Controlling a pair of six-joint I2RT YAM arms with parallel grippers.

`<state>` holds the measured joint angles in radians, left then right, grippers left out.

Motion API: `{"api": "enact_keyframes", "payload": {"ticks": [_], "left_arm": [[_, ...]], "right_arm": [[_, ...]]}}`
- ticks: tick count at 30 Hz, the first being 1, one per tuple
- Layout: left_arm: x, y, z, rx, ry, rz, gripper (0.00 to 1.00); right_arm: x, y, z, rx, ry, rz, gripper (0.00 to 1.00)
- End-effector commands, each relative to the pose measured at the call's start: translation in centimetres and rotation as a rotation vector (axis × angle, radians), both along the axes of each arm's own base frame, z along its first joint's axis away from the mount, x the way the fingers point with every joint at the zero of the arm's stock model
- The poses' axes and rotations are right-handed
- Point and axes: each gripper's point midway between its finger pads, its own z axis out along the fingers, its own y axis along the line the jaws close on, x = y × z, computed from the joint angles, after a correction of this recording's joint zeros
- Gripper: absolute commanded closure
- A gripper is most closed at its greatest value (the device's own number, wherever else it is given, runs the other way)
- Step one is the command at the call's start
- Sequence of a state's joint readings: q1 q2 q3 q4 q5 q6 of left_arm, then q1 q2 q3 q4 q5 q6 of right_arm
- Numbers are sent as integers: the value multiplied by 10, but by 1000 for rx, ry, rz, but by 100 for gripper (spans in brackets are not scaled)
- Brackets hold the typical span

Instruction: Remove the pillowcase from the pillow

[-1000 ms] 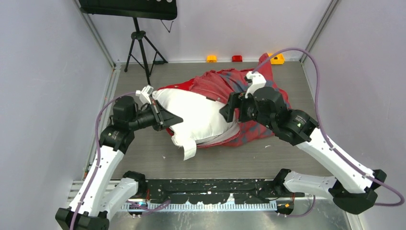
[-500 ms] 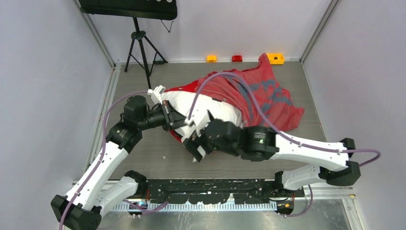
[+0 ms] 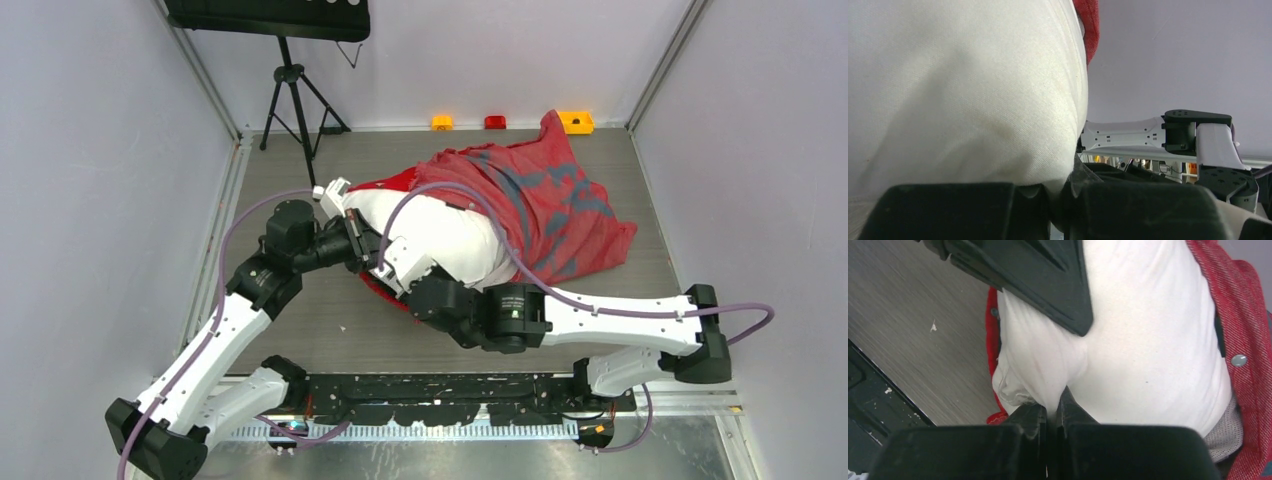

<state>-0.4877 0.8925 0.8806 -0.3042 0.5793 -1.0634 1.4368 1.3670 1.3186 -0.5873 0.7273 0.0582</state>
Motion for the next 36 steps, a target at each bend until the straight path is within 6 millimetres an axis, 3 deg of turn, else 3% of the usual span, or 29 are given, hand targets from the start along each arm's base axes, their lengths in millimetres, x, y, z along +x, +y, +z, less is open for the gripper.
{"api": "enact_keyframes", "payload": {"ticks": [1, 4, 10, 16, 19, 22, 30, 33, 36], "left_arm": [[-4, -2, 57, -92, -193, -22, 86], [-6, 7, 52, -10, -209, 3, 59], [6, 52, 32, 253, -259, 190, 24], [25, 106, 11, 493, -219, 408, 12], [31, 124, -3, 558, -187, 479, 11], [31, 113, -14, 521, -189, 430, 12], [19, 29, -11, 239, -235, 41, 24], [25, 7, -22, 346, -266, -40, 25], [34, -4, -21, 448, -321, -51, 23]], "right_arm": [[17, -39, 38, 164, -87, -162, 100], [13, -61, 41, 232, -70, -184, 100], [10, -124, 42, 399, -55, -299, 100], [18, -194, 54, 565, -125, -499, 100], [17, -214, 57, 622, -131, -530, 100], [15, -222, 57, 654, -121, -515, 100], [11, -222, 56, 627, -116, -450, 100], [13, -222, 52, 589, -135, -465, 100], [14, -219, 51, 570, -143, -472, 100]]}}
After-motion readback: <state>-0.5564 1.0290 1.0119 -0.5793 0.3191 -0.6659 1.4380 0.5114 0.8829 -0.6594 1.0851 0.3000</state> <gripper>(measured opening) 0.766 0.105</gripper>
